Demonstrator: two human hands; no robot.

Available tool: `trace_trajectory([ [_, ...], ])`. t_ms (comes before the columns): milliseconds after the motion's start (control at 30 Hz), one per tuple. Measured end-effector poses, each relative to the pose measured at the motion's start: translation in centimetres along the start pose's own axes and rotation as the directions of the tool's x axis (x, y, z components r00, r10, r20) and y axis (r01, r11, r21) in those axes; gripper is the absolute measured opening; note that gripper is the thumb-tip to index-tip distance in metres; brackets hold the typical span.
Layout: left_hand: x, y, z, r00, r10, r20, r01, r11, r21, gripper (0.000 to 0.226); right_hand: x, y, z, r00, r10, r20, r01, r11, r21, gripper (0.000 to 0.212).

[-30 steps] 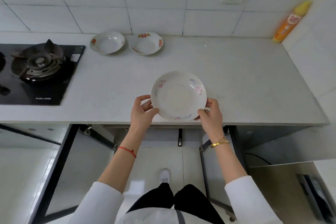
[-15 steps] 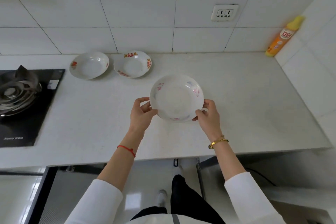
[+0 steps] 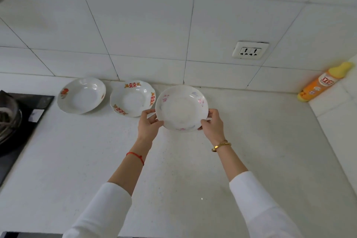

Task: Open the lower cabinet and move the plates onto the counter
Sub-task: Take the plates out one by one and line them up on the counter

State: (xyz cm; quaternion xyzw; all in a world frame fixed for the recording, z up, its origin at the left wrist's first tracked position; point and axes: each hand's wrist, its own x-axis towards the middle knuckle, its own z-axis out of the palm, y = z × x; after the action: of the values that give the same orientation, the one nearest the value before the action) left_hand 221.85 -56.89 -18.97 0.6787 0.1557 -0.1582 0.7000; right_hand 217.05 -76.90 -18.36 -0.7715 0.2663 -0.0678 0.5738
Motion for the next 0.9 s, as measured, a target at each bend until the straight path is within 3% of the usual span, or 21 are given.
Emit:
trace_trajectory([
  [500, 10.5, -3.2, 3.5, 0.996, -0.073, -0.04, 0.078, 0.99, 0.119, 0.047, 11.0, 4.0, 4.3, 0.98, 0.199, 0.021, -0.198, 0.978, -0.064, 0.037],
  [900, 11.8, -4.7, 4.2, 0.996, -0.047, -0.079, 0.061, 0.983, 0.174, 0.046, 12.8, 6.0, 5.2, 0.98, 0.197, -0.021, -0.198, 0.964, -0.178, 0.036],
])
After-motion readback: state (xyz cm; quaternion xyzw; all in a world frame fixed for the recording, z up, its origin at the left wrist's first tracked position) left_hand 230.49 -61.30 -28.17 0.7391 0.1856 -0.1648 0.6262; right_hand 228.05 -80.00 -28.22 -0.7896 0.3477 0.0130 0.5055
